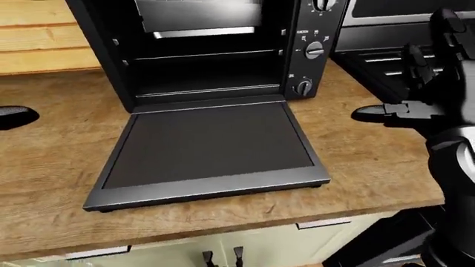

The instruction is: Close the toaster oven door.

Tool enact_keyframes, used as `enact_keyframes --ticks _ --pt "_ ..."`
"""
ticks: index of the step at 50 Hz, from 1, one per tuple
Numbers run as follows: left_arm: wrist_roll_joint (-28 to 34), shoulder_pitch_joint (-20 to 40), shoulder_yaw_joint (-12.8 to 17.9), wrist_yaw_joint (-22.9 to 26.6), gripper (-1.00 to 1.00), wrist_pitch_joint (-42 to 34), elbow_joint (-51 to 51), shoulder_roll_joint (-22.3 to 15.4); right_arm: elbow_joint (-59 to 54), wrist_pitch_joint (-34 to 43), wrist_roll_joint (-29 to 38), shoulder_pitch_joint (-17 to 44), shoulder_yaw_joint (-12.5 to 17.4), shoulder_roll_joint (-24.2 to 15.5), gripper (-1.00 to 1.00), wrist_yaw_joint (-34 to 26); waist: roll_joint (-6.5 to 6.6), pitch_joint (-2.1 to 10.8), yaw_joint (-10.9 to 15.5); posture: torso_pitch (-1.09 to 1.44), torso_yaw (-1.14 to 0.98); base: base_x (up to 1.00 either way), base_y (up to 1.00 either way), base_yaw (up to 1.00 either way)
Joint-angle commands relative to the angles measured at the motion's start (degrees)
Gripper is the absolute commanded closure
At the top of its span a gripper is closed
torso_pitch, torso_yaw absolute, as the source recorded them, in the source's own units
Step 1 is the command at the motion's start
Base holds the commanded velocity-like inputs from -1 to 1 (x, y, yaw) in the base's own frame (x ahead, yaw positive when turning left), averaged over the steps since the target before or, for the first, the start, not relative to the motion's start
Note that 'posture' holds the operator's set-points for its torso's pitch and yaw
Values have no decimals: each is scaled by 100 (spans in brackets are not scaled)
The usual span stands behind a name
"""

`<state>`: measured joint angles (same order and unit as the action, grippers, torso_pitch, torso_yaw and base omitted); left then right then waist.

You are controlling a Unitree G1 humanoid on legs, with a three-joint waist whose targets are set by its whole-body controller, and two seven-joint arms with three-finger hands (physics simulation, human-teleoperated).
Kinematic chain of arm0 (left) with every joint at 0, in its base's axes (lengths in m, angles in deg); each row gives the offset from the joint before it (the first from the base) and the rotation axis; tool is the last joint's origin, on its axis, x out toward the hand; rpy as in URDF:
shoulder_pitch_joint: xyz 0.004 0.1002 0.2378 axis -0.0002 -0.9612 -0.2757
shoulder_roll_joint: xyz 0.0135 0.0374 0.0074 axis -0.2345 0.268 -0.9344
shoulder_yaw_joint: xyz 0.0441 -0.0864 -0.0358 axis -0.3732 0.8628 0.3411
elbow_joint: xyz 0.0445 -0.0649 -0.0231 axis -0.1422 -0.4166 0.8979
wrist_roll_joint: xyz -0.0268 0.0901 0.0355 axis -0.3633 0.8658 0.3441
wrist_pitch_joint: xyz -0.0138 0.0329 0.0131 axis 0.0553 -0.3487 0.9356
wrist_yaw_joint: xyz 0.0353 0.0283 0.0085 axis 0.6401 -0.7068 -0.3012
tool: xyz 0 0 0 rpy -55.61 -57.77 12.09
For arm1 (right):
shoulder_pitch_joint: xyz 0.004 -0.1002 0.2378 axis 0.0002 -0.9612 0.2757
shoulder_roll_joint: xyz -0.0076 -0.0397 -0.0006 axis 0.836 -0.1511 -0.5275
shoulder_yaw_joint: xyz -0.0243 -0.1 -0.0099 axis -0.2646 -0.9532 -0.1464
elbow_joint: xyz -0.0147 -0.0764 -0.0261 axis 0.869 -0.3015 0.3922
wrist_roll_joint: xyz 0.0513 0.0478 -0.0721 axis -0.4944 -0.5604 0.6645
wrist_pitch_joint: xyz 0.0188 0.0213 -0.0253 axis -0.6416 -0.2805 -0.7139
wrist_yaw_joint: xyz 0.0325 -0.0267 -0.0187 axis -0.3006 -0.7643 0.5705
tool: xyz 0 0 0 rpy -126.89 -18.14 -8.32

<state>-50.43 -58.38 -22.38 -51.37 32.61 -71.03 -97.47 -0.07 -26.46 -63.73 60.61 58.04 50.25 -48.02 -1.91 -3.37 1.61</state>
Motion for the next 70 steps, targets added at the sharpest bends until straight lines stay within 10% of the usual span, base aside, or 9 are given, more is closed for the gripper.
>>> enact_keyframes --ticks 1,8,11,13,21,32,70 --pt "-9 119 113 -6 -100 161 115 -161 222 -178 -27 197 48 -89 -100 -11 -11 131 16 0 0 0 0 100" --pt "-15 128 100 -16 -100 168 112 -174 153 -151 -103 264 98 -123 -100 126 384 40 -31 0 0 0 0 100" --pt "-14 123 106 -13 -100 169 113 -173 111 -219 -15 252 51 -130 -100 194 854 182 15 0 0 0 0 100" --pt "8 111 98 2 -100 190 116 -162 21 -143 160 236 -37 -133 -100 185 695 0 -79 0 0 0 0 9" --pt "63 115 100 42 -100 307 128 -135 -177 150 70 534 120 -165 -100 528 74 -57 -66 0 0 0 0 0" --pt "49 85 133 94 -100 396 111 -211 -389 17 -333 608 168 -443 -100 723 297 91 -133 0 0 0 0 0" --pt "-3 150 158 85 -100 474 -368 -404 -1346 -1455 2447 269 136 -720 -100 -899 298 108 -186 0 0 0 0 0"
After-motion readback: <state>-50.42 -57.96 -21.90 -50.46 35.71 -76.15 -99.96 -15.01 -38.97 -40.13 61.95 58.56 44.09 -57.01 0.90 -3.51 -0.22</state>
